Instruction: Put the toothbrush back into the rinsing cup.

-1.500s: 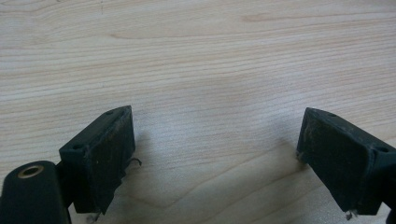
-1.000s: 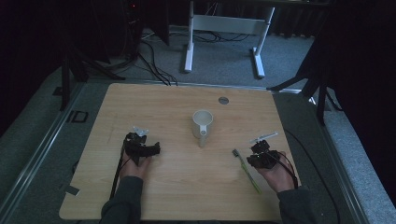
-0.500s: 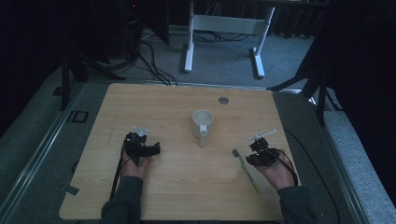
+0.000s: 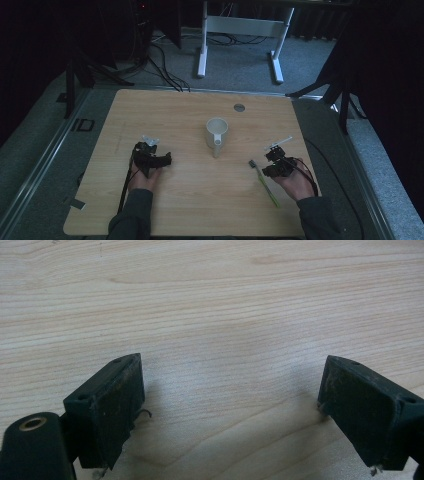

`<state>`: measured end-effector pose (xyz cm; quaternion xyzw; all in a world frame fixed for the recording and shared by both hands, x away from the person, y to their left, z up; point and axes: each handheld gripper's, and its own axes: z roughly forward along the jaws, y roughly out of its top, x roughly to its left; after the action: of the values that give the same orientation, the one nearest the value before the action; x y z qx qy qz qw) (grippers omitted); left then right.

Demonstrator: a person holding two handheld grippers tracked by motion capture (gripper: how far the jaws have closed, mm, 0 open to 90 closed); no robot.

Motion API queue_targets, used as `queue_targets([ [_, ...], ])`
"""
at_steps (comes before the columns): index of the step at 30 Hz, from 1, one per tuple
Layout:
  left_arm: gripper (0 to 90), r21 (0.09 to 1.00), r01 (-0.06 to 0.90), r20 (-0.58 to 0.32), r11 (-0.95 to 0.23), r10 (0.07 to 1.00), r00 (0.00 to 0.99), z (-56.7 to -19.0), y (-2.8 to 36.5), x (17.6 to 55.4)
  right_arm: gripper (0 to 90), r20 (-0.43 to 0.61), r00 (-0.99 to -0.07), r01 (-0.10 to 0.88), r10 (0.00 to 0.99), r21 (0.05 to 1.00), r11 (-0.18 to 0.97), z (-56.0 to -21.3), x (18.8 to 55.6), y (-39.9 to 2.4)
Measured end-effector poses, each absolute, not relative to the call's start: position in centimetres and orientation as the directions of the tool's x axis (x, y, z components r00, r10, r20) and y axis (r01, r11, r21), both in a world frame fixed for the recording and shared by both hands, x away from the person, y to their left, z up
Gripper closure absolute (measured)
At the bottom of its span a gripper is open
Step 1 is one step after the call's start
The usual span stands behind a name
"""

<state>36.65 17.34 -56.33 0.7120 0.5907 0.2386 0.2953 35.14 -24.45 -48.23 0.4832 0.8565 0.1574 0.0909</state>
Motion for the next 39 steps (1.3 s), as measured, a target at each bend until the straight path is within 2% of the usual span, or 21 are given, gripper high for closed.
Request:
queue_targets([
  [24,11.7,0.703,0.7,-0.01,-0.127,0.982,0.188,-56.3,17.3,36.7,77.5,0.013,-0.549,0.815,0.836,0.231,0.531,-48.9,35.9,-23.6],
  [39,11.7,0.703,0.7,-0.01,-0.127,0.982,0.188,-56.3,17.3,36.7,79.5,0.005,-0.554,0.816,0.833,0.205,0.541,-49.1,36.2,-23.3],
])
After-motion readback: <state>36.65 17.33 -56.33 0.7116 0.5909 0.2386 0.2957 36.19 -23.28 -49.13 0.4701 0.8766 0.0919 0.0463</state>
